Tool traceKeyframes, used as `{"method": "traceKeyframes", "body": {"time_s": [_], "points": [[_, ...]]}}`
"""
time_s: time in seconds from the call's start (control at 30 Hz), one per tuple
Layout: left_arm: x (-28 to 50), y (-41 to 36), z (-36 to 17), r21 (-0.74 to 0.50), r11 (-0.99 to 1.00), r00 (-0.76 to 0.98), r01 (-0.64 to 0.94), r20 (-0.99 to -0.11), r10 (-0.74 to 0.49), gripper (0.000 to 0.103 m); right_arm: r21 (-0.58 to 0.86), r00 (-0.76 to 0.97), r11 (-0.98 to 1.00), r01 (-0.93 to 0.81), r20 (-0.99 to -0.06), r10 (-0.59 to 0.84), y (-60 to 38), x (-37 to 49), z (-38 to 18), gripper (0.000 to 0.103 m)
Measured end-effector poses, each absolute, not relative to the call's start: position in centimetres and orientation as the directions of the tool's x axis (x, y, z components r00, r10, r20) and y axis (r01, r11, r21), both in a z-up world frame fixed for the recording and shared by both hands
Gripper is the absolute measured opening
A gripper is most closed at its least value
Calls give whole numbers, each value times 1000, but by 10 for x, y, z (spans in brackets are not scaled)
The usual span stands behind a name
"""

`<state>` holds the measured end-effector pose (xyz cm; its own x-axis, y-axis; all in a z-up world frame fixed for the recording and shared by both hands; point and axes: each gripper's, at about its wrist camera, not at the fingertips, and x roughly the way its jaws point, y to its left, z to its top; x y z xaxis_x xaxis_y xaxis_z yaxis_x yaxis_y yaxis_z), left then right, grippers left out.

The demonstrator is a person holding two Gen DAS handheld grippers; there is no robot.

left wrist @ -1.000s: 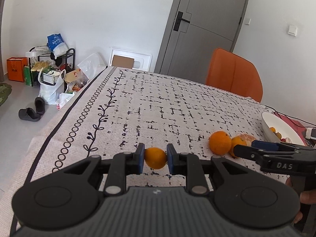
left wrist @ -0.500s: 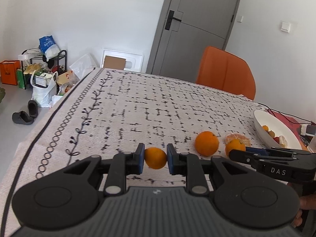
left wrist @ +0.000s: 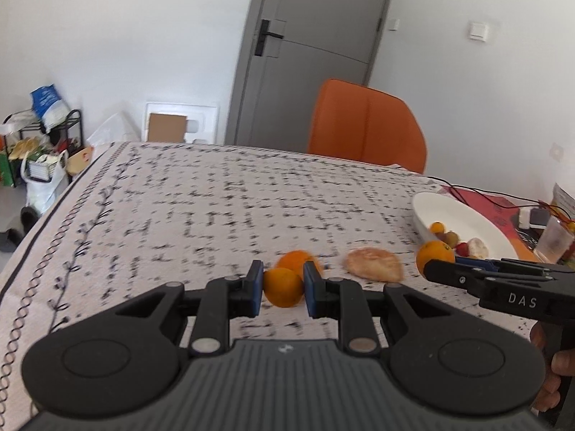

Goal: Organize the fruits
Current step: 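Grasp an orange with the left tool while the right tool grasps another orange, then carry both oranges into the white bowl and open both tools to release them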

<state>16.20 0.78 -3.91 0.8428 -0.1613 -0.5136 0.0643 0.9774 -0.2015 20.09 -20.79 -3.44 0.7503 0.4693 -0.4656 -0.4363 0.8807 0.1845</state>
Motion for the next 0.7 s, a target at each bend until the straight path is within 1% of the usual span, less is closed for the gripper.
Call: {"method": "traceKeyframes", "body": {"time_s": [0.4, 0.7], "points": [[176, -44, -25, -165, 971, 838, 174, -492, -234, 22, 193, 812, 920, -342, -431, 392, -253, 194, -30, 33], [187, -76, -18, -151, 958, 828, 243, -483, -286, 22, 214, 840, 938, -273, -422, 340, -282, 196, -32, 34]]}}
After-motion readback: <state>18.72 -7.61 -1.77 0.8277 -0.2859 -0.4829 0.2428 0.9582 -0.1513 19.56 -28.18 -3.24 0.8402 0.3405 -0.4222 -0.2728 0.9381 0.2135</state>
